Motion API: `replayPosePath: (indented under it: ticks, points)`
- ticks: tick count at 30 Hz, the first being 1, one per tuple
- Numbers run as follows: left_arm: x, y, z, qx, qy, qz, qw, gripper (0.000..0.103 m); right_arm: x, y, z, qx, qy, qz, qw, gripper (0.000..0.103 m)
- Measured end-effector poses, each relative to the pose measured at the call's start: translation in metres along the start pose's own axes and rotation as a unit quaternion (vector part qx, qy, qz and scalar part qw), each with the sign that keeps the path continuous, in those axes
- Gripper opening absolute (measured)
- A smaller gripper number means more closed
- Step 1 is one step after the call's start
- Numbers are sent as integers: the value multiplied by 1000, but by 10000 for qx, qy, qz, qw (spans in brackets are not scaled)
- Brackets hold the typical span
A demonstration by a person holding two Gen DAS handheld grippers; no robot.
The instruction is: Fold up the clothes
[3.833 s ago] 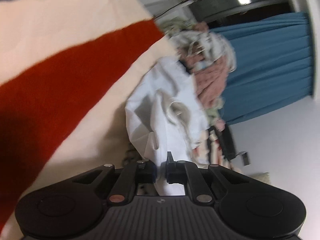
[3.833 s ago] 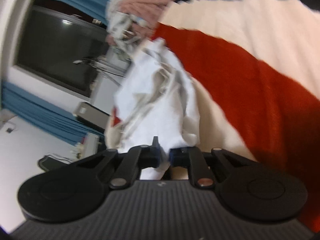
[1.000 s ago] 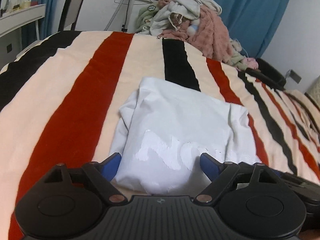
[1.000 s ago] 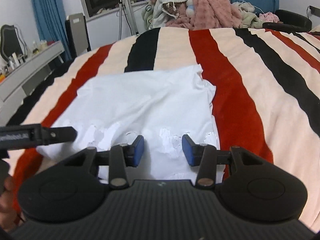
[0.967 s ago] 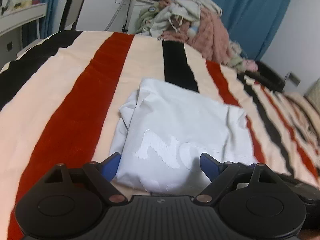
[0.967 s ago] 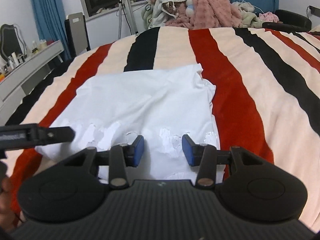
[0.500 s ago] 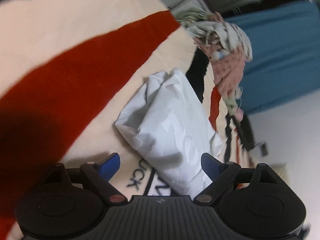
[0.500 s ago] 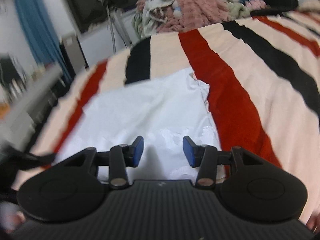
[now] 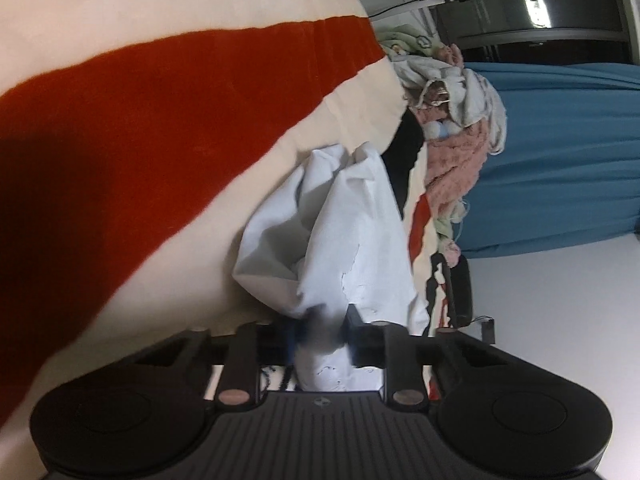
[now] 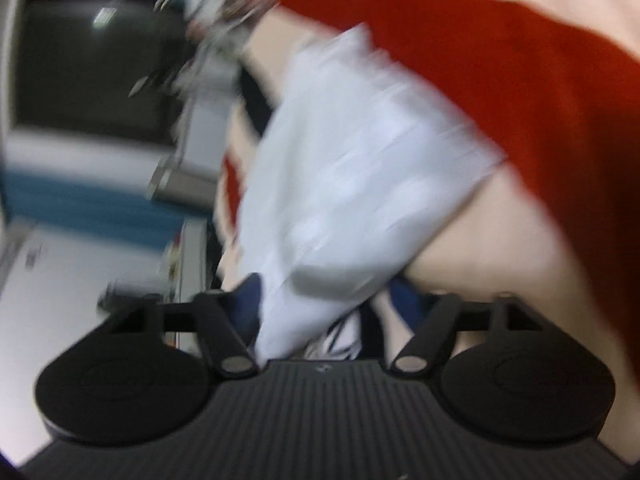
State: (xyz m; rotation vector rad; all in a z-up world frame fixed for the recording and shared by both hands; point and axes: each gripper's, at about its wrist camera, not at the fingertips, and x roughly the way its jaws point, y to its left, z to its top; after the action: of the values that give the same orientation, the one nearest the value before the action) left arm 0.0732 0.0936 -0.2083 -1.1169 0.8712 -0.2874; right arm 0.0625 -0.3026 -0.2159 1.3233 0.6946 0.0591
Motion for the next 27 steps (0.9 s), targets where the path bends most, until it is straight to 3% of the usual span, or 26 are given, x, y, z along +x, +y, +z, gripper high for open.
replayPosePath:
  ticks: [2,7,15,20,27]
  points:
    - [1,-2,0,46,-34,-52,10000,17,0,-8,4,178,-268,27,9995,47]
    - [-5,-10,1,109,-1,-100,9999,14,-4,5,0,-56,-619,-4,9981,22]
    - [-35,-98,-7,635,464,-317,9964,13,-83,59,10,-376,-1158,380,9918,19]
    - [17,-169,-9,658,1146,-132,9911,14,-114,81,62,-275,-1388,313,9894,19]
    - [145,-279,-15,1192,1588,-22,9801,14,-105,102,191,-137,-1821,37,9832,19]
